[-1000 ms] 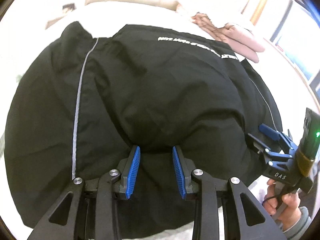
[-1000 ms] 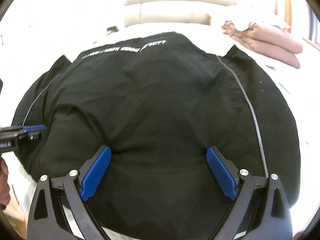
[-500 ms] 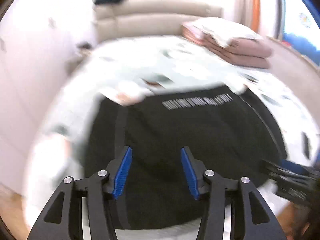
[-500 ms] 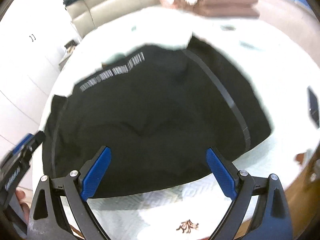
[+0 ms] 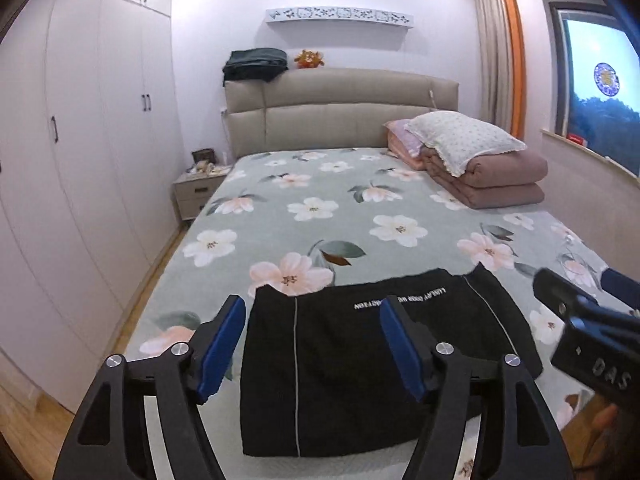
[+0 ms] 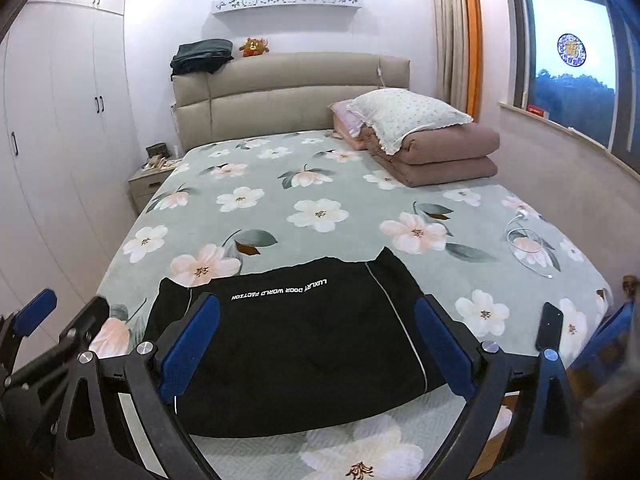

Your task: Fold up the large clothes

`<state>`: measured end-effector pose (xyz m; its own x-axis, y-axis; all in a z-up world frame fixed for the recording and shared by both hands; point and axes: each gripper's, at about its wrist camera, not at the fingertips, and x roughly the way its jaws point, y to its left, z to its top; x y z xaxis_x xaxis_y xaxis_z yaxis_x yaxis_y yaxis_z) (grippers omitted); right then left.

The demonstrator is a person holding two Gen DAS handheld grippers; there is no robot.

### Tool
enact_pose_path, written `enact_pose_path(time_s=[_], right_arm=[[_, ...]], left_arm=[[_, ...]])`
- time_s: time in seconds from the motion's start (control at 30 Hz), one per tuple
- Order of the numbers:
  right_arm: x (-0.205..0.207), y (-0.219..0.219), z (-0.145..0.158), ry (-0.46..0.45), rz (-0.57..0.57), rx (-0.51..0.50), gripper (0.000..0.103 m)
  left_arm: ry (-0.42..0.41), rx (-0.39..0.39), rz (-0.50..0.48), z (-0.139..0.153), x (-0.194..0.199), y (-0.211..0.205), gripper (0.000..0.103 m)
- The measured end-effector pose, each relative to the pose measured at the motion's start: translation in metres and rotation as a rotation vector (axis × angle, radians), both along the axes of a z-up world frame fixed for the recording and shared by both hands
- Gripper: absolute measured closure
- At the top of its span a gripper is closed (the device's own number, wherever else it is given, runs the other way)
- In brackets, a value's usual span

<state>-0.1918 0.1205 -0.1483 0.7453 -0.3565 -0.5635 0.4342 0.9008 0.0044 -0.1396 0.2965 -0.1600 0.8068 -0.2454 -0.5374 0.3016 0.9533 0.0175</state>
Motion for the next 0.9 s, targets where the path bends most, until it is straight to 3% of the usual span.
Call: enact_pose_path(time_s=[0.23,0.33,0.47,0.63,0.9], right_arm=[[0.011,-0.006,-0.019,0.028,-0.004,0.073,0.004],[0.016,-0.011,-0.029,0.051,-0.01,0.106,0.004],[0.017,-0.014,-0.036,0.058,-0.023,0.127,0.004],[0.01,-0.012,-0.036,0.053,-0.035,0.132,0.004],[-0.006,0.001,-0.024,0.037,-0.037,0.102,0.004]], left_arm=[[-0.052,0.023,0.051,0.004,-0.006,0.01,0.031],[-0.04,0.013,0.052,0.0,-0.003,0.01,0.031],[-0.02,0.058,0.076,-0.008,-0.002,0.006,0.031],[-0.049,-0.011,0.044,0.002,-0.014,0.014,0.031],[-0.057,0.004,0.074,0.009,-0.024,0.02,0.031]])
